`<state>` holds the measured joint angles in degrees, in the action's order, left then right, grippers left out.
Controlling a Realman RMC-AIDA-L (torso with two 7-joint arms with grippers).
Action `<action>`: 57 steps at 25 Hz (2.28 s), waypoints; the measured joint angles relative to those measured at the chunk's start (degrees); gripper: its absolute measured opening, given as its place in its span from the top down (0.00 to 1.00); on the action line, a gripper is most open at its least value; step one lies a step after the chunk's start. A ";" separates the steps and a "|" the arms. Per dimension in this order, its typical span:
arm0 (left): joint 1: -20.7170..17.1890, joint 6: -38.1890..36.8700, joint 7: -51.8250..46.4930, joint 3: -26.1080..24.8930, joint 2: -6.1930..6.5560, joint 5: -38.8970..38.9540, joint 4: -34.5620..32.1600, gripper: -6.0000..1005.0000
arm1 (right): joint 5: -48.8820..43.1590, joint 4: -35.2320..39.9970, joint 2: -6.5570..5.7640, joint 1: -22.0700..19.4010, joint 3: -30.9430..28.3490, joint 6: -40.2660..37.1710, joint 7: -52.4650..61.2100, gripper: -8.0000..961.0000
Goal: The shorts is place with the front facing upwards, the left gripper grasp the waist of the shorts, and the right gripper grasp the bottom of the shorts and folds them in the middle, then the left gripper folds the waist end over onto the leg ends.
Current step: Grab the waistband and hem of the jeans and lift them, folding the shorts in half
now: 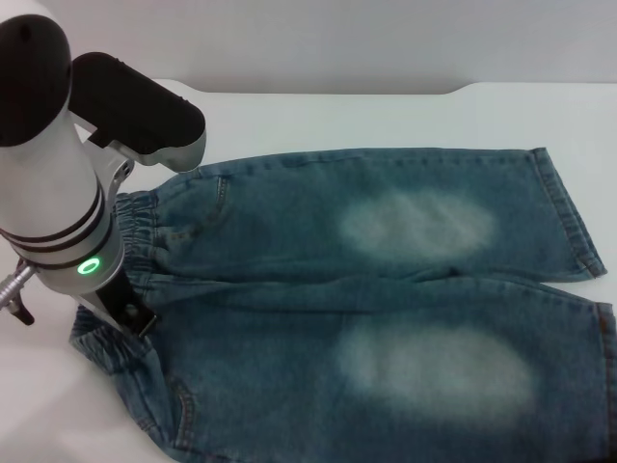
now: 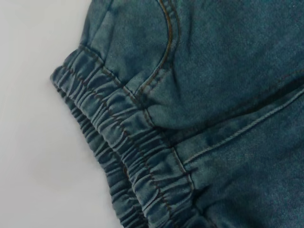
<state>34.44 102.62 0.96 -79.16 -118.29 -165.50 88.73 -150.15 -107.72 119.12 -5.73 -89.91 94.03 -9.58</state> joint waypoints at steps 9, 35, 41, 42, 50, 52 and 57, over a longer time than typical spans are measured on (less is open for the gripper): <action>0.02 -0.05 -0.35 0.06 -0.08 0.00 0.00 0.96 | -0.16 0.08 -0.12 -0.03 0.12 0.16 -0.02 0.35; 0.17 -1.19 -0.22 -0.38 0.18 0.00 0.04 0.96 | 0.40 -4.89 -0.23 1.07 -1.26 0.40 -3.98 0.95; -0.61 -2.83 -0.15 -1.18 0.30 0.00 0.53 0.96 | 0.40 -8.26 -0.31 2.08 -4.09 -0.27 -4.53 0.95; -0.87 -3.06 -0.12 -1.57 0.31 0.00 0.82 0.96 | 0.40 -8.41 -0.30 2.28 -4.56 -0.35 -4.72 0.95; -4.19 -7.22 0.31 -5.20 0.48 0.00 5.62 0.96 | 0.45 -8.56 -0.13 2.28 -7.75 -5.98 -6.73 0.94; -4.90 -8.73 0.57 -5.76 0.51 -0.01 6.50 0.96 | 1.44 -8.56 -0.12 2.20 -8.95 -9.19 -7.63 0.94; -6.21 -12.58 1.54 -7.03 0.52 0.00 7.51 0.96 | 2.58 -8.56 -0.12 2.31 -11.21 -13.58 -8.46 0.94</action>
<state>28.23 90.04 2.50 -86.19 -117.77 -165.50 96.24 -147.57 -116.28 119.00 -3.41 -101.12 80.45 -18.04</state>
